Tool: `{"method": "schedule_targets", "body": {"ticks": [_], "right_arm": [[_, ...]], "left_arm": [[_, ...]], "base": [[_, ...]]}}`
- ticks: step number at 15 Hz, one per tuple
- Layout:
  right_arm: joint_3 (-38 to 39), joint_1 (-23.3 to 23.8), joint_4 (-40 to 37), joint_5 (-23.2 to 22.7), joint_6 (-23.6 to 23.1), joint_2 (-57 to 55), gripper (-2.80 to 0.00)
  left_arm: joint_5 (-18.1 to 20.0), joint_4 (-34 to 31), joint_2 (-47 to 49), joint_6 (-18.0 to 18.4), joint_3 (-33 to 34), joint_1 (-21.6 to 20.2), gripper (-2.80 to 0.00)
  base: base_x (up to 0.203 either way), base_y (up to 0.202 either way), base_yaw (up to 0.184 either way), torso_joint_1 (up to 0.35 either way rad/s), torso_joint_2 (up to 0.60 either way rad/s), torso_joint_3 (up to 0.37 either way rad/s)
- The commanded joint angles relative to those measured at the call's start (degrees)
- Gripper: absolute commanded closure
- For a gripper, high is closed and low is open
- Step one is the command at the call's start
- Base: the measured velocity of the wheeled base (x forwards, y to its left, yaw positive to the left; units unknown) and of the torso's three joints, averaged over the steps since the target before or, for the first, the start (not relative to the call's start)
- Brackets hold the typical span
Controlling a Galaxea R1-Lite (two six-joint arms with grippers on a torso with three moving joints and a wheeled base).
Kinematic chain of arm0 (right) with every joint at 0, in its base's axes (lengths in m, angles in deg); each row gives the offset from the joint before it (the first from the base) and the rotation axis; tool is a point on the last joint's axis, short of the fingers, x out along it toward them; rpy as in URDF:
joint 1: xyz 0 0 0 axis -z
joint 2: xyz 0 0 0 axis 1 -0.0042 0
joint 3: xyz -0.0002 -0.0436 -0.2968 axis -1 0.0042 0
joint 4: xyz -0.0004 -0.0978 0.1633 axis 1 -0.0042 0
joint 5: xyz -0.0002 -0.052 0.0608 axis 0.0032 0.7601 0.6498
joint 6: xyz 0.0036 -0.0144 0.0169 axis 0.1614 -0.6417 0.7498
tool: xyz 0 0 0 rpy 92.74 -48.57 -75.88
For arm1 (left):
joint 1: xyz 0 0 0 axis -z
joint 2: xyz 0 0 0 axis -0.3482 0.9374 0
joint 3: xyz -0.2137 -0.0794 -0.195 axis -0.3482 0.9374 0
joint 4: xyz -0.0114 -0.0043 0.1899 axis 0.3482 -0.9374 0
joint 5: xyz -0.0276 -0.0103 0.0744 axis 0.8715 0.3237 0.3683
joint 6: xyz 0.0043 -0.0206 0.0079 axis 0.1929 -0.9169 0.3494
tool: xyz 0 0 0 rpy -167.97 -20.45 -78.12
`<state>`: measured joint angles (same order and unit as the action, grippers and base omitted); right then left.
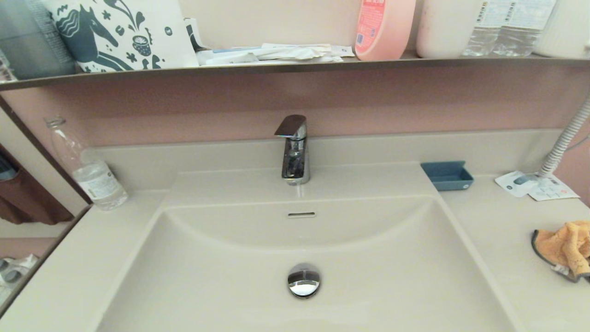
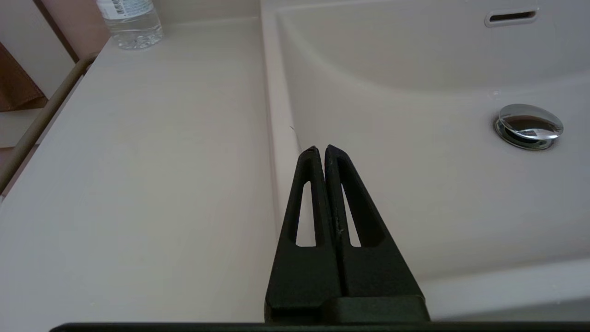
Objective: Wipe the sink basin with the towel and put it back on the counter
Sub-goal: Pick up the cloth
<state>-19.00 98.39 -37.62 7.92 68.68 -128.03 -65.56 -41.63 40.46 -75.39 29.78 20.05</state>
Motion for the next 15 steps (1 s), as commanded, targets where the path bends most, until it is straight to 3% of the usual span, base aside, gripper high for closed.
{"method": "schedule_targets", "body": {"ticks": [1,3,4,6,7,10,13,15], "right_arm": [[-1.1,6.5,1.8,-0.9,-0.9,-13.4,0.0],[-1.6,17.1,5.2,-6.2,-3.5,-22.0,0.0],[-1.8,20.6,5.9,-11.0,-4.6,-24.8,0.0],[-2.0,22.4,3.7,-15.4,-5.7,-26.6,0.0],[-2.1,22.4,3.6,-16.1,-5.9,-27.4,-2.8],[-7.4,22.5,-1.1,-19.6,-5.1,-30.5,-2.8],[-19.0,24.4,-15.1,-27.4,-5.2,-32.4,-2.8],[-25.9,25.3,-21.2,-29.5,-7.9,-35.9,-2.8]], "left_arm": [[0.0,0.0,0.1,0.0,0.0,0.0,0.0],[0.0,0.0,0.1,0.0,0.0,0.0,0.0],[0.0,0.0,0.1,0.0,0.0,0.0,0.0],[0.0,0.0,0.1,0.0,0.0,0.0,0.0],[-0.1,0.0,0.1,0.0,0.0,0.0,0.0],[0.0,0.0,0.1,0.0,0.0,0.0,0.0],[0.0,0.0,0.1,0.0,0.0,0.0,0.0],[0.0,0.0,0.1,0.0,0.0,0.0,0.0]], "base": [[0.0,0.0,0.0,0.0,0.0,0.0],[0.0,0.0,0.0,0.0,0.0,0.0],[0.0,0.0,0.0,0.0,0.0,0.0],[0.0,0.0,0.0,0.0,0.0,0.0],[0.0,0.0,0.0,0.0,0.0,0.0],[0.0,0.0,0.0,0.0,0.0,0.0],[0.0,0.0,0.0,0.0,0.0,0.0],[0.0,0.0,0.0,0.0,0.0,0.0]]}}
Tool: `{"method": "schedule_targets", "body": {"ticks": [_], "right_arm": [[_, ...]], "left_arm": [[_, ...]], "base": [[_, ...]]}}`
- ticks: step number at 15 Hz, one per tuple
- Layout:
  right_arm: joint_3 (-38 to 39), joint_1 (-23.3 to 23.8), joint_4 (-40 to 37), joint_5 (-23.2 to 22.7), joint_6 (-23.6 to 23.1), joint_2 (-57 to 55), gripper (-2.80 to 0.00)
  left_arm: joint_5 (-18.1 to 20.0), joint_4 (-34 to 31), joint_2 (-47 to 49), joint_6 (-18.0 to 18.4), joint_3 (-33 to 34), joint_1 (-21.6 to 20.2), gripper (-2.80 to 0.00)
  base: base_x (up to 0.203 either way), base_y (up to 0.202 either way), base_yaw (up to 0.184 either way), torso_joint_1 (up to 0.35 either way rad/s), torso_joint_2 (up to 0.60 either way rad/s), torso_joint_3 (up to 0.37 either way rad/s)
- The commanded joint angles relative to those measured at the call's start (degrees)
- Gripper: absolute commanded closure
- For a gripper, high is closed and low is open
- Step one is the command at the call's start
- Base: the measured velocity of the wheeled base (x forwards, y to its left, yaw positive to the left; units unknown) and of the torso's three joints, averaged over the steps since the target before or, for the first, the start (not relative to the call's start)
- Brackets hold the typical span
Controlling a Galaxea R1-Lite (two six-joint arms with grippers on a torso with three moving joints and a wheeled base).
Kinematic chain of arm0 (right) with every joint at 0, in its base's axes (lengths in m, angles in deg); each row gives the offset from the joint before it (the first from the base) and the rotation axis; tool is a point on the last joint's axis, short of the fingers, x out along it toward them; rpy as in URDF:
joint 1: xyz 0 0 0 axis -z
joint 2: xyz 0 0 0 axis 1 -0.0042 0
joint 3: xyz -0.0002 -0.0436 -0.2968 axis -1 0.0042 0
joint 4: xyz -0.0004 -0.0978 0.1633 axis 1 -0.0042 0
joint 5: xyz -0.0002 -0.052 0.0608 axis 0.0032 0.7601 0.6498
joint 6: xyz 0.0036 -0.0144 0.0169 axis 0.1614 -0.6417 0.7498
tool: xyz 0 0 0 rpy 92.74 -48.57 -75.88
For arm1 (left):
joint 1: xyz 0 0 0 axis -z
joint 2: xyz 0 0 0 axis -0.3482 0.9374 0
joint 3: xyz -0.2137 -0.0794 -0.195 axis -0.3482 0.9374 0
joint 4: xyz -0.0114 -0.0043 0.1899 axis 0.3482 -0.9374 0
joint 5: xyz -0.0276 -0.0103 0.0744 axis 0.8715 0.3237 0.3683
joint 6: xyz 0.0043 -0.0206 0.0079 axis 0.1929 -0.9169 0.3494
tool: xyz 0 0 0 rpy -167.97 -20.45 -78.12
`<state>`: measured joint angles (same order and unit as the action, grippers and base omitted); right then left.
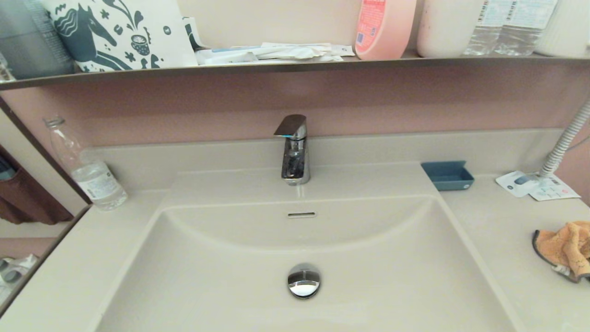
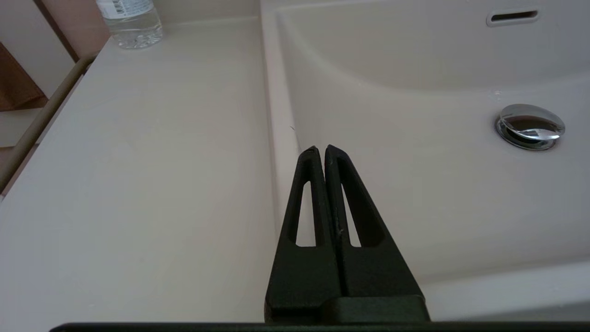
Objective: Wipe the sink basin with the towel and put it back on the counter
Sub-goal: Pick up the cloth
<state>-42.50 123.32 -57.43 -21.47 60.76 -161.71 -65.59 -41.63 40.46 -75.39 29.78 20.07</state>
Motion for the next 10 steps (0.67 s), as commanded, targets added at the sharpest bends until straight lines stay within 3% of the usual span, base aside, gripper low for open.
{"method": "schedule_targets", "body": {"ticks": [1,4,10], "right_arm": [[-3.5,0.5,-2.9,-0.6,-3.2,-3.9,-2.8],[-5.5,0.2,-3.7,-0.8,-7.5,-7.5,-2.8],[-6.7,-0.9,-3.4,-0.5,-10.5,-12.3,-2.8]], "left_arm": [[0.0,0.0,0.1,0.0,0.0,0.0,0.0],[0.0,0.0,0.1,0.0,0.0,0.0,0.0],[0.0,0.0,0.1,0.0,0.0,0.0,0.0]], "base": [[0.0,0.0,0.0,0.0,0.0,0.0],[0.0,0.0,0.0,0.0,0.0,0.0],[0.0,0.0,0.0,0.0,0.0,0.0]]}}
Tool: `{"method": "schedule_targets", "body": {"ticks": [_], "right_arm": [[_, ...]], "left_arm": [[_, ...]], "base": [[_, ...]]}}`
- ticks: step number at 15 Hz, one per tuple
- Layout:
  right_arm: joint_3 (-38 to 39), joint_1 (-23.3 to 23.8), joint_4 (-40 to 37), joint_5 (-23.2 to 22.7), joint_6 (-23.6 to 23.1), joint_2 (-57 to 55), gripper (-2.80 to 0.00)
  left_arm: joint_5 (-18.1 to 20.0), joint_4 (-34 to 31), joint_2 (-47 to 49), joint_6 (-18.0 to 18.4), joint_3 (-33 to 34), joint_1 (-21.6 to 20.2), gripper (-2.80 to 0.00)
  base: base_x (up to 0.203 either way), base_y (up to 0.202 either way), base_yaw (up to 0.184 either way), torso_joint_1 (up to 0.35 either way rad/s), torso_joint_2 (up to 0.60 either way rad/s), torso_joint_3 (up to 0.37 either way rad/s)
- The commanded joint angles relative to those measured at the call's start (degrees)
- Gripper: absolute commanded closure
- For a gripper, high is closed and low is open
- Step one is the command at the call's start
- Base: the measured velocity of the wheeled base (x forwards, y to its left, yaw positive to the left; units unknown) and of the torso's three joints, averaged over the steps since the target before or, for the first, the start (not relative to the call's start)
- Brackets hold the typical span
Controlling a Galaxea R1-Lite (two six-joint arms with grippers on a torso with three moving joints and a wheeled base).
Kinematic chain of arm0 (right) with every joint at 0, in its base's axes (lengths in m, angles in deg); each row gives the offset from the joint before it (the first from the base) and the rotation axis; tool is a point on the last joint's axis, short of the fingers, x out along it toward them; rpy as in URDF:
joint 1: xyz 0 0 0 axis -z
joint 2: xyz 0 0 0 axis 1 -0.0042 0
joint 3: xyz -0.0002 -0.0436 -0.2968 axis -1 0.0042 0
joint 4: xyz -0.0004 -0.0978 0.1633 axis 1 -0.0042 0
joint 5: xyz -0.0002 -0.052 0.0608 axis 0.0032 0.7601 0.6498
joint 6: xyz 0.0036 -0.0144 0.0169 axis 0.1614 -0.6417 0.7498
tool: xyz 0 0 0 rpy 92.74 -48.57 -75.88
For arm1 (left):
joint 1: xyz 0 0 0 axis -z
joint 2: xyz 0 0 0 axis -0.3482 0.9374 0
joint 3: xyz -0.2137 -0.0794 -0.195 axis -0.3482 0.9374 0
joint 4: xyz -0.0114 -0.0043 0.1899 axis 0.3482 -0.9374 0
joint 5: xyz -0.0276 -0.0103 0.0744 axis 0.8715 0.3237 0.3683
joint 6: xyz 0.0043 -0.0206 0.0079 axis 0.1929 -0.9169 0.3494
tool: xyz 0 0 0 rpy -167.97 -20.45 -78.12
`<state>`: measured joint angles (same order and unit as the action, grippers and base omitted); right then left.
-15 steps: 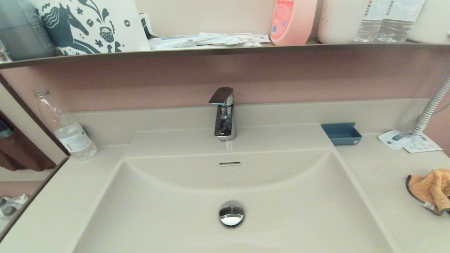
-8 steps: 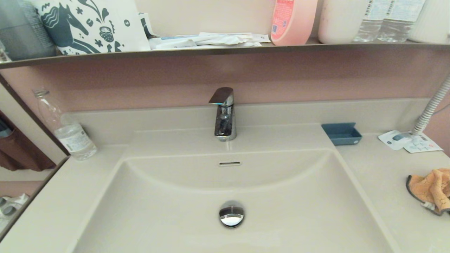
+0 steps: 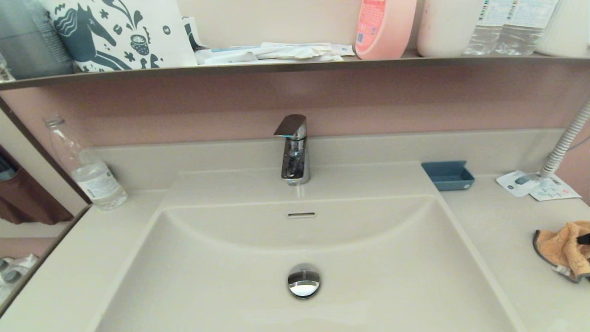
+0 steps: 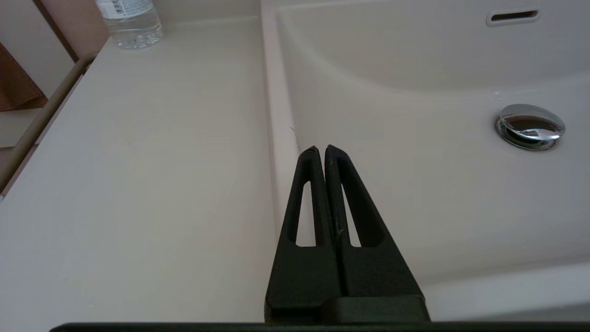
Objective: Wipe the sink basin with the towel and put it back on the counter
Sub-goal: Pick up the cloth
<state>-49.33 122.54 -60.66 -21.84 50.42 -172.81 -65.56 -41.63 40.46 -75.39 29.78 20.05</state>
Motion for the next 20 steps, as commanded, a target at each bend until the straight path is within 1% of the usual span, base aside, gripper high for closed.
{"method": "schedule_targets", "body": {"ticks": [1,6,8,9,12,16,18,20], "right_arm": [[0.2,-0.5,-0.1,-0.1,-0.2,-2.2,-2.8],[1.7,-1.6,1.8,0.0,0.3,-5.3,-2.8],[3.9,-2.2,5.1,0.0,0.6,-5.7,-2.8],[4.9,-2.3,6.8,0.0,0.7,-6.1,0.0],[5.4,-2.0,7.5,0.1,1.1,-5.5,0.0],[4.5,-1.5,6.6,0.9,1.0,-2.6,0.0],[2.1,-1.5,2.8,0.9,1.5,0.8,0.0],[-2.4,-2.4,-3.8,0.4,3.8,4.3,0.0]], "left_arm": [[0.0,0.0,0.1,0.0,0.0,0.0,0.0],[0.0,0.0,0.1,0.0,0.0,0.0,0.0],[-0.1,0.0,0.1,0.0,0.0,0.0,0.0],[0.0,0.0,0.1,0.0,0.0,0.0,0.0],[0.0,0.0,0.1,0.0,0.0,0.0,0.0],[0.0,0.0,0.1,0.0,0.0,0.0,0.0],[0.0,0.0,0.1,0.0,0.0,0.0,0.0],[-0.1,0.0,0.1,0.0,0.0,0.0,0.0]], "base": [[0.0,0.0,0.0,0.0,0.0,0.0],[0.0,0.0,0.0,0.0,0.0,0.0],[0.0,0.0,0.0,0.0,0.0,0.0],[0.0,0.0,0.0,0.0,0.0,0.0],[0.0,0.0,0.0,0.0,0.0,0.0],[0.0,0.0,0.0,0.0,0.0,0.0],[0.0,0.0,0.0,0.0,0.0,0.0],[0.0,0.0,0.0,0.0,0.0,0.0]]}}
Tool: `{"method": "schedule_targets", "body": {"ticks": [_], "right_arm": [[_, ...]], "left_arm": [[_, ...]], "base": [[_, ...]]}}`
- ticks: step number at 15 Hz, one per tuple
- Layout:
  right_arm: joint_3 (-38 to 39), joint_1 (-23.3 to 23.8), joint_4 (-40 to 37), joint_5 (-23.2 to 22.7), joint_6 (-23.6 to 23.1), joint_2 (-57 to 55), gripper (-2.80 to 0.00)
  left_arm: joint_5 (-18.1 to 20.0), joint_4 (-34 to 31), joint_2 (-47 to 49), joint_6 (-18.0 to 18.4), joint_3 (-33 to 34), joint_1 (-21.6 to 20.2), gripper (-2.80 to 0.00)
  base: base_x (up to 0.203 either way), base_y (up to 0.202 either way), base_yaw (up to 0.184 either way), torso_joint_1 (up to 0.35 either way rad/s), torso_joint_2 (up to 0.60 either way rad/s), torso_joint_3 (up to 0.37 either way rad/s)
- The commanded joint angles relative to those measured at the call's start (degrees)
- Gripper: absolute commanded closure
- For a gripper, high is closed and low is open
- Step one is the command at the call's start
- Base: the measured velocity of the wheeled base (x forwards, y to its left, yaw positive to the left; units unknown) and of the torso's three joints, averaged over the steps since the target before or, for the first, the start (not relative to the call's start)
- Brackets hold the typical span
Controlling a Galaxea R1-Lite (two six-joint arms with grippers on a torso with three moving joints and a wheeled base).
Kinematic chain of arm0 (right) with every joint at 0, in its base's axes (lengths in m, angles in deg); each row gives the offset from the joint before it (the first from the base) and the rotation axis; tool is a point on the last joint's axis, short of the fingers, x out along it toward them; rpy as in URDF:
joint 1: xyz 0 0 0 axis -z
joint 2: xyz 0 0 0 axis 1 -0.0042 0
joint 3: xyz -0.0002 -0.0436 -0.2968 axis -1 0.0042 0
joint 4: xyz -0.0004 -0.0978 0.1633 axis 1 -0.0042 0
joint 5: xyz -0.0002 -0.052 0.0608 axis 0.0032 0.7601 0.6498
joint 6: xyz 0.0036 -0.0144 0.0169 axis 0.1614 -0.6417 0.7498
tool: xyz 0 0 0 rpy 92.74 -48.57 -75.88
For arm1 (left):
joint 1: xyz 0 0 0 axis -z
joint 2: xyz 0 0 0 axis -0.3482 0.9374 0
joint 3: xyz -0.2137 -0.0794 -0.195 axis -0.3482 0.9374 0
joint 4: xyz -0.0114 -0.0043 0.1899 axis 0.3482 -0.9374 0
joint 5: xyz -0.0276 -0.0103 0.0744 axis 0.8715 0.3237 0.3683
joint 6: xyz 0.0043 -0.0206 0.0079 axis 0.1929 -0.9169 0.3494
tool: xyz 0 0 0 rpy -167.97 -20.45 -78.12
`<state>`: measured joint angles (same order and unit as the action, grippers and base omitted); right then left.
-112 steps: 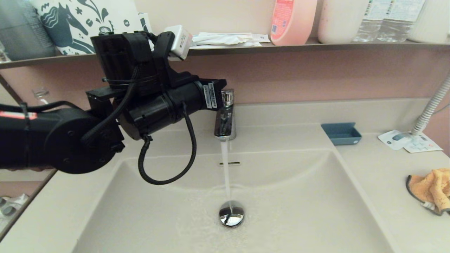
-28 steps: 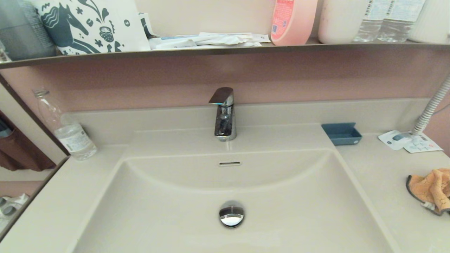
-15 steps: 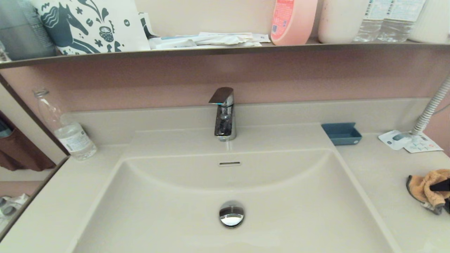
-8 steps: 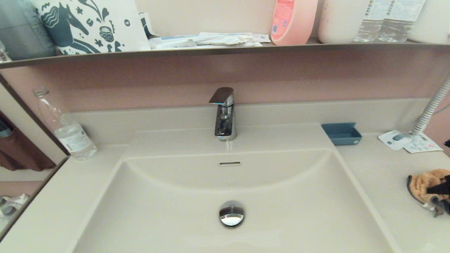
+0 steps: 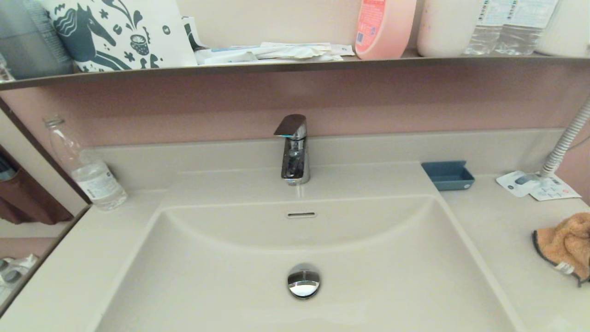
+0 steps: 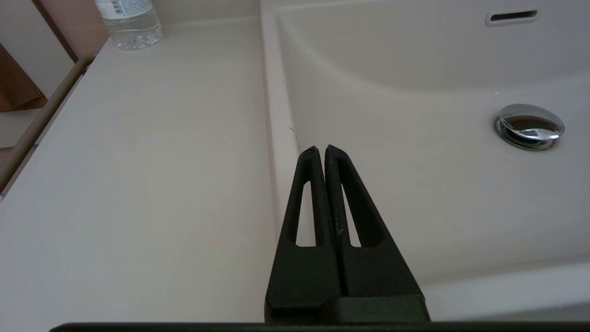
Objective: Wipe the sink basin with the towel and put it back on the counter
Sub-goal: Pick up the cloth, then wipe the sink
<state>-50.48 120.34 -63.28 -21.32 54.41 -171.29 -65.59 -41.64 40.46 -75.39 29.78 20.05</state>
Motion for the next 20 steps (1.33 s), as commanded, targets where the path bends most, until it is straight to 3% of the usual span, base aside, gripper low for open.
{"method": "schedule_targets", "body": {"ticks": [1,3,5,8,10,14,16,18,20], "right_arm": [[-3.6,-1.1,-4.2,-0.4,1.1,4.8,0.0],[-9.3,-5.4,-10.6,-0.8,5.4,9.0,0.0],[-16.2,-12.8,-17.2,-0.9,11.4,11.9,0.0],[-27.8,-27.2,-25.0,1.2,24.6,13.2,0.0],[-31.2,-38.7,-28.4,5.7,32.7,13.3,0.0],[-31.5,-64.7,-30.2,16.7,48.7,10.7,0.0],[-29.7,-76.0,-30.4,25.0,58.2,4.1,0.0],[-23.9,-82.7,-29.1,32.1,65.9,-2.2,0.0],[-17.9,-84.2,-24.7,34.2,68.5,-4.6,0.0]], "left_arm": [[0.0,0.0,0.1,0.0,0.0,0.0,0.0],[0.0,0.0,0.1,0.0,0.0,0.0,0.0],[0.0,0.0,0.1,0.0,0.0,0.0,0.0],[0.0,0.0,0.1,0.0,0.0,0.0,0.0],[0.0,0.0,0.1,0.0,0.0,0.0,0.0],[0.0,0.0,0.1,0.0,0.0,0.0,0.0],[0.0,0.0,0.1,0.0,0.0,0.0,0.0],[0.0,0.0,0.1,0.0,0.0,0.0,0.0],[0.0,0.0,0.1,0.0,0.0,0.0,0.0]], "base": [[0.0,0.0,0.0,0.0,0.0,0.0],[0.0,0.0,0.0,0.0,0.0,0.0],[0.0,0.0,0.0,0.0,0.0,0.0],[0.0,0.0,0.0,0.0,0.0,0.0],[0.0,0.0,0.0,0.0,0.0,0.0],[0.0,0.0,0.0,0.0,0.0,0.0],[0.0,0.0,0.0,0.0,0.0,0.0],[0.0,0.0,0.0,0.0,0.0,0.0],[0.0,0.0,0.0,0.0,0.0,0.0]]}}
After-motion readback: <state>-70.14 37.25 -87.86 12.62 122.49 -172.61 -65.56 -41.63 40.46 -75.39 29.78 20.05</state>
